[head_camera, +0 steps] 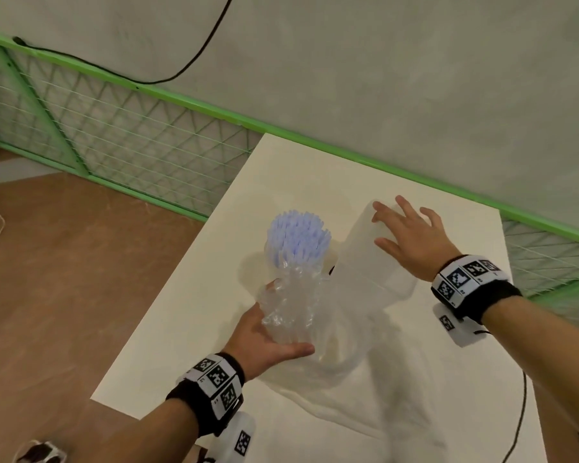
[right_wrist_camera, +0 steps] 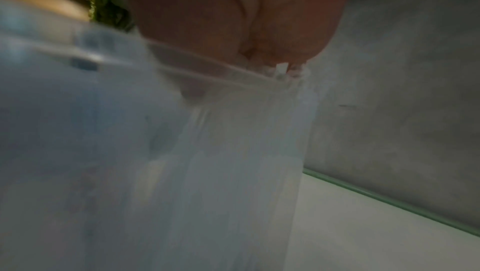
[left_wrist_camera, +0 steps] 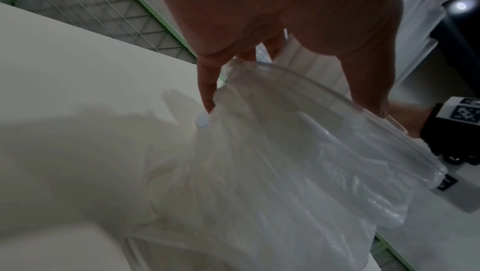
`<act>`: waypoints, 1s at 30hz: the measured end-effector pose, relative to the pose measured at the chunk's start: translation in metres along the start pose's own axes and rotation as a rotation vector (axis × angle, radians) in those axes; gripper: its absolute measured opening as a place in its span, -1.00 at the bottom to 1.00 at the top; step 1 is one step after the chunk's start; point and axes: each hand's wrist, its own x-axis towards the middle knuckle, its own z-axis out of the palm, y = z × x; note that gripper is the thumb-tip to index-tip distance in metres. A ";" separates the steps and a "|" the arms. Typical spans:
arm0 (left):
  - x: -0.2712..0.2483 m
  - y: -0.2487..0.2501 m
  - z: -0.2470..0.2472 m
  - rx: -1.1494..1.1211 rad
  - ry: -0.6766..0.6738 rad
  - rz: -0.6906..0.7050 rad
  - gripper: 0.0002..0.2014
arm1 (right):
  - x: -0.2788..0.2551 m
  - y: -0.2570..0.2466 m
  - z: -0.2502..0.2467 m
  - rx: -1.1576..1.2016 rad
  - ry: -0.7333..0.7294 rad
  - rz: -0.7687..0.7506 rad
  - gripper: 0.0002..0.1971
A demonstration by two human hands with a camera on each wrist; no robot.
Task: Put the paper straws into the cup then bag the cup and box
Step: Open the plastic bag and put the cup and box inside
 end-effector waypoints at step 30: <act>-0.004 0.003 0.001 0.049 0.007 0.054 -0.01 | 0.026 -0.015 -0.006 0.157 -0.040 0.274 -0.49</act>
